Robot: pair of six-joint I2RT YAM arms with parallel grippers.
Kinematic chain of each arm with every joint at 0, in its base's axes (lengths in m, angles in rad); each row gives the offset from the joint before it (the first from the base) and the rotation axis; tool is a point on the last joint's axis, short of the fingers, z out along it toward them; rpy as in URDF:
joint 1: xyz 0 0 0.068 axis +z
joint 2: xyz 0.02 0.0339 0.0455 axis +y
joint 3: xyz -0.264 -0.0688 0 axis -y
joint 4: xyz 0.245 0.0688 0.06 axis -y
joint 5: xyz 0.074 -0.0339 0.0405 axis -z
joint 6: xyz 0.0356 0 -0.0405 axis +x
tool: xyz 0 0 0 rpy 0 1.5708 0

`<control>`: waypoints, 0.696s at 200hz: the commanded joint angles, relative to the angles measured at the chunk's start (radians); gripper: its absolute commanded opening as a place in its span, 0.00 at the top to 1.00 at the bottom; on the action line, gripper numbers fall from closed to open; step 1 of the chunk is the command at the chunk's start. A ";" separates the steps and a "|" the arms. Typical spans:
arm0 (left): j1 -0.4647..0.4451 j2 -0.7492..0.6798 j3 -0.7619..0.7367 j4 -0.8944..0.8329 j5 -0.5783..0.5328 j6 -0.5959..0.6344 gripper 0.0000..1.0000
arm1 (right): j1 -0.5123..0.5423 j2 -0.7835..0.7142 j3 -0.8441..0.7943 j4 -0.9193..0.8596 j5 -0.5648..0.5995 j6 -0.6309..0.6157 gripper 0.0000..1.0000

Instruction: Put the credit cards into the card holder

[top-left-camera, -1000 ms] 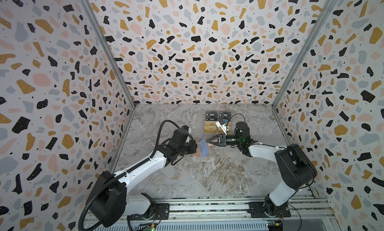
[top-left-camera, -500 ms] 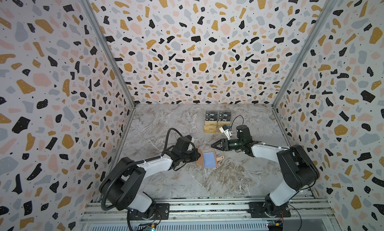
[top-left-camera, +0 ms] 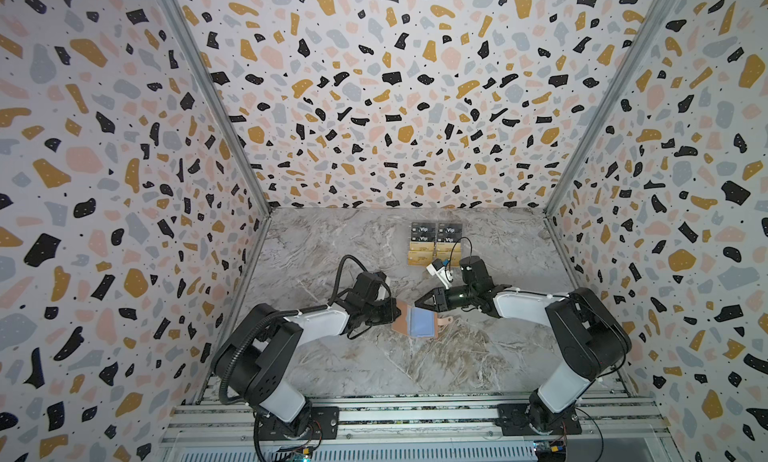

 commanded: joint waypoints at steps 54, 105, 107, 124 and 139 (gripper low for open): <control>0.008 -0.084 0.031 -0.155 -0.121 0.059 0.50 | 0.032 0.002 0.017 -0.146 0.063 -0.099 0.72; 0.008 -0.202 0.035 -0.310 -0.291 0.112 0.70 | 0.081 0.018 0.036 -0.141 0.109 -0.111 0.73; 0.008 -0.204 0.033 -0.309 -0.291 0.112 0.71 | 0.084 0.020 0.037 -0.138 0.110 -0.109 0.74; 0.005 -0.195 0.042 -0.321 -0.289 0.122 0.82 | 0.107 0.042 0.043 -0.120 0.109 -0.096 0.74; -0.001 -0.194 0.061 -0.346 -0.307 0.127 0.93 | 0.124 0.051 0.051 -0.124 0.114 -0.092 0.75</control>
